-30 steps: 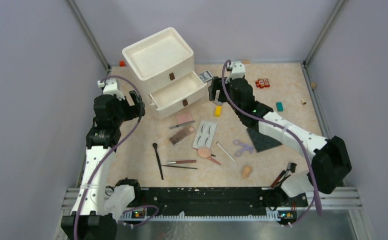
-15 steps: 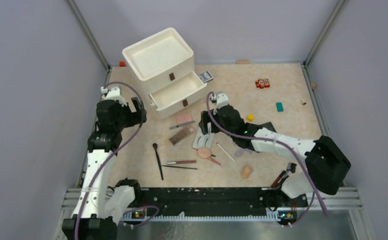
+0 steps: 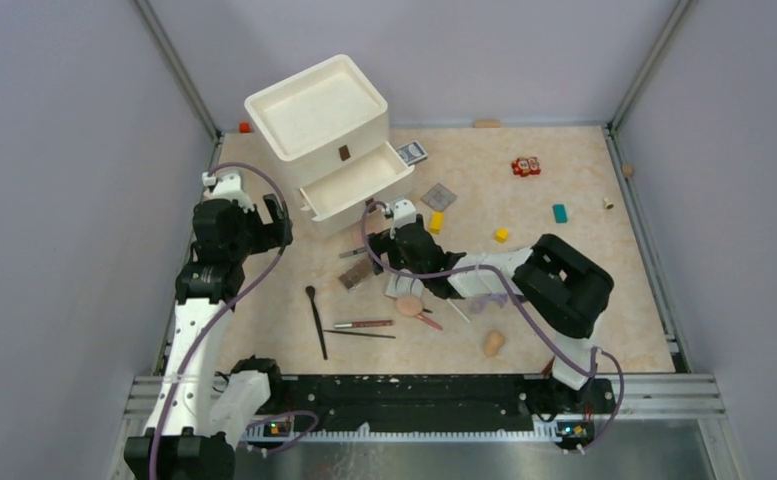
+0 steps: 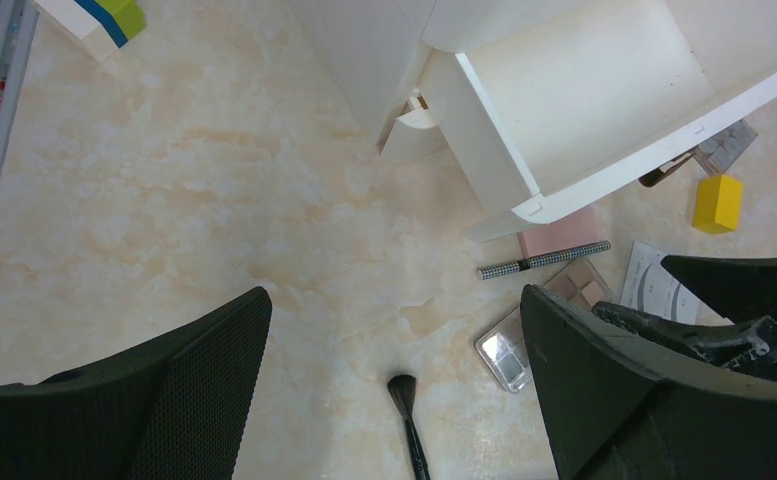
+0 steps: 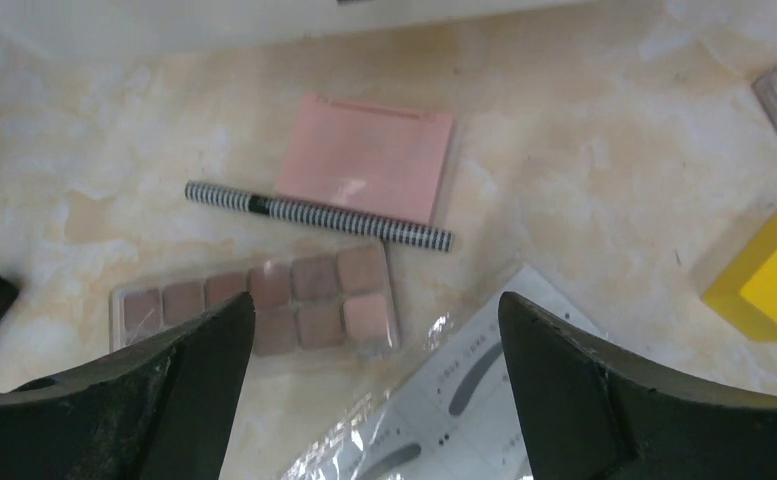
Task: Organize the makeup
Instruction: Pick up the makeup from the center of the board.
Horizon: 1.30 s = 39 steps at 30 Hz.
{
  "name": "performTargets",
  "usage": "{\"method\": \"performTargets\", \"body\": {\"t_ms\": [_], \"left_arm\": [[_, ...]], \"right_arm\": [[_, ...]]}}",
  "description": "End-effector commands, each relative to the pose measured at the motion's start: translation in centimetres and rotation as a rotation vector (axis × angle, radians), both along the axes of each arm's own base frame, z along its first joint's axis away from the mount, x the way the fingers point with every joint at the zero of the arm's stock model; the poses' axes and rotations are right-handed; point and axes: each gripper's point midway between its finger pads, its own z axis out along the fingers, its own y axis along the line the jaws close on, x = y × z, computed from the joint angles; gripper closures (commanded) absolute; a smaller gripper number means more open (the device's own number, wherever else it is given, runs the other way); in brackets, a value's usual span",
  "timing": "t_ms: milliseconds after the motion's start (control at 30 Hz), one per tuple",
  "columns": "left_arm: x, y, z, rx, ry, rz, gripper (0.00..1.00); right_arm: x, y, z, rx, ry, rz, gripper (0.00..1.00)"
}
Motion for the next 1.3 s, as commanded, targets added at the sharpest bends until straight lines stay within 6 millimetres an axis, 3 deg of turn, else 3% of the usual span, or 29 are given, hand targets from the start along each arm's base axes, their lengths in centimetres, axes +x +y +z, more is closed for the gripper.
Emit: {"method": "performTargets", "body": {"t_ms": [0, 267, 600, 867, 1267], "left_arm": [[0.6, 0.0, 1.1, 0.007, -0.046, -0.009, 0.01], [0.5, 0.0, 1.3, 0.007, -0.051, -0.01, 0.01], [0.6, -0.2, 1.3, 0.002, -0.05, -0.019, 0.01], [0.6, -0.2, 1.4, 0.002, -0.054, -0.02, 0.01], [0.6, -0.1, 1.5, 0.005, -0.058, -0.014, 0.01]], "right_arm": [[3.3, 2.9, 4.9, 0.137, -0.152, -0.062, 0.1], [5.6, 4.4, 3.8, 0.118, -0.157, -0.117, 0.09], [6.6, 6.2, 1.2, 0.104, -0.135, -0.105, 0.09], [6.7, 7.0, -0.3, 0.086, -0.109, -0.091, 0.09], [5.9, 6.1, -3.9, -0.073, -0.061, -0.112, 0.09]]}}
